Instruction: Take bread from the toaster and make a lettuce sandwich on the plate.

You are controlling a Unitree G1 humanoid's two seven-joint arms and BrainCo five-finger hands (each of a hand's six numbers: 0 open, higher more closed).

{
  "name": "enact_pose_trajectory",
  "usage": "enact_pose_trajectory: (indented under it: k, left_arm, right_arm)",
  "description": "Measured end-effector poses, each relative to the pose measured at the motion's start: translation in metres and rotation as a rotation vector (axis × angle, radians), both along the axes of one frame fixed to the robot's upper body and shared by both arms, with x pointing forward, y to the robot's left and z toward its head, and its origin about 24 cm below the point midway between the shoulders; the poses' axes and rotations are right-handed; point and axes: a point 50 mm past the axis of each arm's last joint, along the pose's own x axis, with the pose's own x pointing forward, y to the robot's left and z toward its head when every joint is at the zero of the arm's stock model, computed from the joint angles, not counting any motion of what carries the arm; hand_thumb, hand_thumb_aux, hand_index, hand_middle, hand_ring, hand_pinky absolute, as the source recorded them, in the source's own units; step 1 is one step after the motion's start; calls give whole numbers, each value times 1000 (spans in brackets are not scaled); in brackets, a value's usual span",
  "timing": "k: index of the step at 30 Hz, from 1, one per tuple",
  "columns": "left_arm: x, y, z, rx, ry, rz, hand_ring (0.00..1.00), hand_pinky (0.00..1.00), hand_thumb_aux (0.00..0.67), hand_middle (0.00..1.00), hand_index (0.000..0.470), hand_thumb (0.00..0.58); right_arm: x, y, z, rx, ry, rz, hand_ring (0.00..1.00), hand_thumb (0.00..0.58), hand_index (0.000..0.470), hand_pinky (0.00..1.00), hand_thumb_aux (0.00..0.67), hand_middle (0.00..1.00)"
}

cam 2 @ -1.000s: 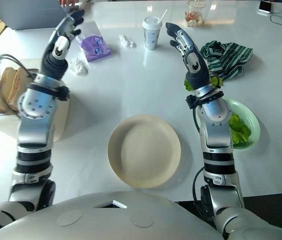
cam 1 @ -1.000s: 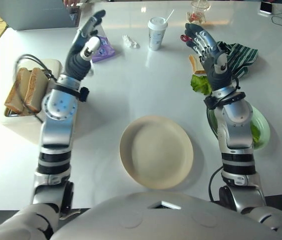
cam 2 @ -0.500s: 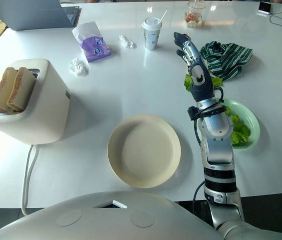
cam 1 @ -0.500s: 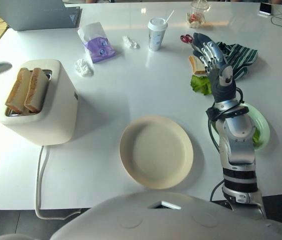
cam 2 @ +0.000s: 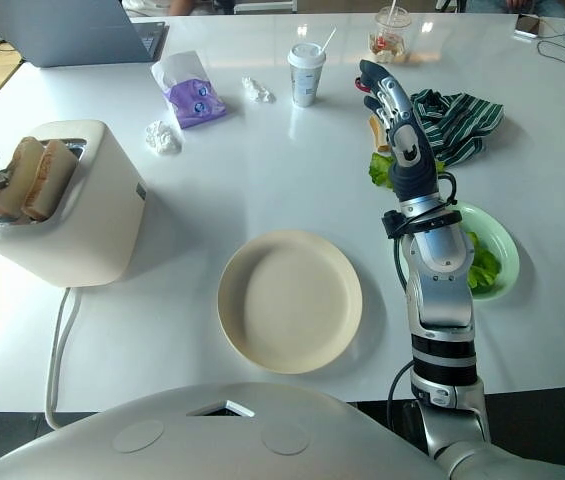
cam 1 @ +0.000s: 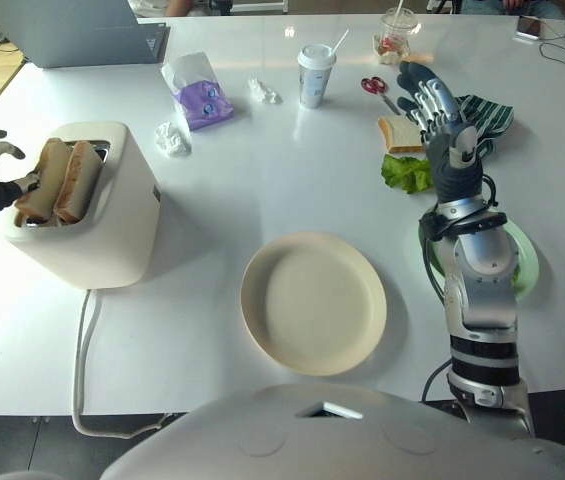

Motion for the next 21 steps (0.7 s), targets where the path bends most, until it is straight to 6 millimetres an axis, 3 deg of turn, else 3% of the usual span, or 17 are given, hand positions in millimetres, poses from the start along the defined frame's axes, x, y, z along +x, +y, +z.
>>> enact_pose_trajectory:
  k: [1,2,6,21]
  left_arm:
    - [1,-1,0,-2,0,-4,0,0,37,0,26,62]
    - [2,-2,0,-3,-2,-7,0,0,0,0,0,0]
    - [2,-1,-7,-9,29,12,0,0,0,0,0,0]
    - [3,1,9,27,-35,31,0,0,0,0,0,0]
  right_arm:
    - [0,0,0,-2,0,-1,0,0,0,0,0,0]
    - [0,0,0,-3,0,-2,0,0,0,0,0,0]
    - [1,1,0,-11,1,-2,0,0,0,0,0,0]
    - [1,3,0,-17,-3,-1,0,0,0,0,0,0]
